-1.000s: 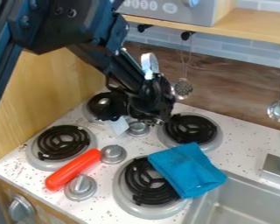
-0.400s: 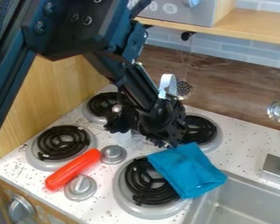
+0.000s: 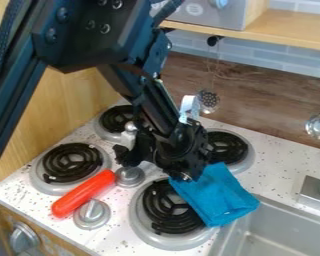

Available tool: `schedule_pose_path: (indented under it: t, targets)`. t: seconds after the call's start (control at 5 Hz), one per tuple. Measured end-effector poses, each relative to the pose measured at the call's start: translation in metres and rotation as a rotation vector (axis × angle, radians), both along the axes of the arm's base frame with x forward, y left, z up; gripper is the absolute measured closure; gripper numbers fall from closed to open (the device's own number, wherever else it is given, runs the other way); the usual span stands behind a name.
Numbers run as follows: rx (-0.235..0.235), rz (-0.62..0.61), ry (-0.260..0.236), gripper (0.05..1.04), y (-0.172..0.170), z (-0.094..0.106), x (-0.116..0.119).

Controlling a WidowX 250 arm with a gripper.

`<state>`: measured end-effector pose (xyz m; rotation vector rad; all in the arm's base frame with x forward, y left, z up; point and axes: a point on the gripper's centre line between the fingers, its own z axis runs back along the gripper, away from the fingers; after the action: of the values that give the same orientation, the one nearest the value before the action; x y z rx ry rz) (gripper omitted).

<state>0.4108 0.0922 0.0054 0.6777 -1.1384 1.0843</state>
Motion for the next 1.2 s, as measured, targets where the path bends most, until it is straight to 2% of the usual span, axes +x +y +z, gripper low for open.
schedule_pose_path:
  t: [0.2,0.4,0.6,0.8,1.0,1.2]
  targets:
    - [-0.024,0.000,-0.001,0.080,-0.001,-0.002,-0.005]
    - [-0.056,0.001,-0.041,0.080,-0.002,0.016,-0.004]
    - [-0.124,-0.007,-0.039,0.080,-0.006,0.024,-0.008]
    - [-0.217,-0.030,0.033,0.080,-0.014,0.039,-0.009]
    - [-0.343,-0.037,0.114,0.080,-0.026,0.037,-0.016]
    - [-0.419,-0.032,0.159,0.080,-0.033,0.040,-0.023]
